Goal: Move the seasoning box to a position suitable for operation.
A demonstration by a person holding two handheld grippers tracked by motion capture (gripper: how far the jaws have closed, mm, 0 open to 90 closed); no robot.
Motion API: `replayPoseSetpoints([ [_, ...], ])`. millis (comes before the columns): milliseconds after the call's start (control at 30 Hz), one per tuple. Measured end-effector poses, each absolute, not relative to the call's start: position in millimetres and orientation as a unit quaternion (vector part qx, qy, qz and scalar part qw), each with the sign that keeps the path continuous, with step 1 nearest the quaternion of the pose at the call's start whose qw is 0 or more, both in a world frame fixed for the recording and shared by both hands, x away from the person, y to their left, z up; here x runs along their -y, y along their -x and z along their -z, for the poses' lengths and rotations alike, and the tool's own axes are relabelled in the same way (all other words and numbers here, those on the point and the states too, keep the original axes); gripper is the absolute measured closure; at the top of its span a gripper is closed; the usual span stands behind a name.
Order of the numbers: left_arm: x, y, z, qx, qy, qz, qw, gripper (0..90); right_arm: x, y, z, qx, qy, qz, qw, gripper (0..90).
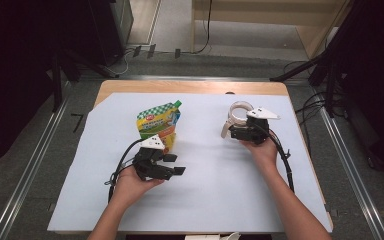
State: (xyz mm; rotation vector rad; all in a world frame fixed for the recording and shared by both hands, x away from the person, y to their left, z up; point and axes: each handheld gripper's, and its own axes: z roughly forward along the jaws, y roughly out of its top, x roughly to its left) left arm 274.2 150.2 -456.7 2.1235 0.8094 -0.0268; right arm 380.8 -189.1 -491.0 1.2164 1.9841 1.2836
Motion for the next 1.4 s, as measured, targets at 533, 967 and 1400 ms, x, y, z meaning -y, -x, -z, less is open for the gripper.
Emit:
replayPoseSetpoints([
  [533, -150.5, -278.1, 455.5, -0.325, -0.847, 0.016, 0.421, 40.0, 176.2, -354.0, 483.5, -0.743, -0.421, -0.477, 0.207, 12.2],
  [967, -148.2, -280.9, 454.7, -0.323, -0.845, 0.019, 0.425, 39.9, 162.8, -324.2, 477.0, -0.754, -0.397, -0.485, 0.199, 12.2],
  [1400, -148.0, -283.3, 453.6, -0.324, -0.844, 0.017, 0.428, 40.4, 141.5, -303.1, 483.6, -0.772, -0.370, -0.489, 0.165, 12.2],
])
